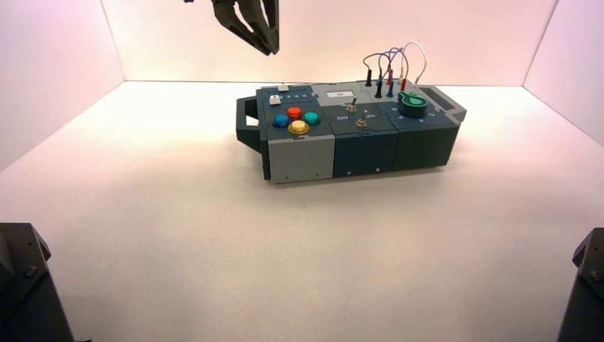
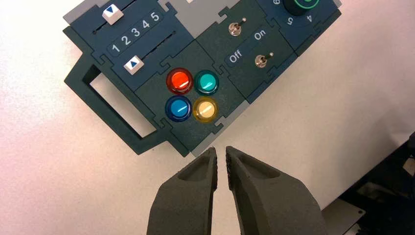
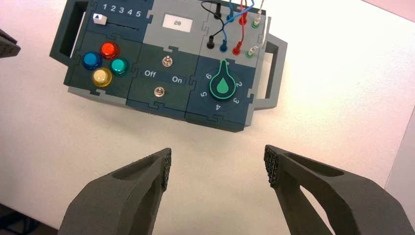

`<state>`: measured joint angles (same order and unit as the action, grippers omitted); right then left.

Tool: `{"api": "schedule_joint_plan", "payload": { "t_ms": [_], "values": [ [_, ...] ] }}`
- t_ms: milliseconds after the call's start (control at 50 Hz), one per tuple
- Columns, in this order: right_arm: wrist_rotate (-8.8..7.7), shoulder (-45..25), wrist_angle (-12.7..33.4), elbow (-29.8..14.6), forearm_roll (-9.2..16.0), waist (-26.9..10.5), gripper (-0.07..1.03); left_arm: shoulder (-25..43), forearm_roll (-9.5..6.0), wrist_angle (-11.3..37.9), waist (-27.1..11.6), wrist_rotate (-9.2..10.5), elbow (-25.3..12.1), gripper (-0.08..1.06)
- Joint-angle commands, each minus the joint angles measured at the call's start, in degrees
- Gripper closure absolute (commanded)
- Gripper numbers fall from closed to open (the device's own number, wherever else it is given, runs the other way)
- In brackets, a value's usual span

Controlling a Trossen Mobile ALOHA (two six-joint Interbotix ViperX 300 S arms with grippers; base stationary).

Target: Open right gripper.

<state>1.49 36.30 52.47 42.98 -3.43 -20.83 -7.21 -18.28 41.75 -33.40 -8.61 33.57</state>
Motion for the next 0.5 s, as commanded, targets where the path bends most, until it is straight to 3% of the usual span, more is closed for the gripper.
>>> {"api": "schedule_joint_plan", "payload": {
  "t_ms": [20,500],
  "values": [
    [0.35,1.05,-0.35,-0.35,-0.09,0.18,-0.02,-0.88,-0.09,-0.79,0.26,-0.26,-1.76,0.85],
    [0.35,0.97,-0.09,-0.26,-0.09,0.09,-0.02,0.18,-0.18,-1.41,0.26,-0.26,-1.93,0.85]
  ]
}}
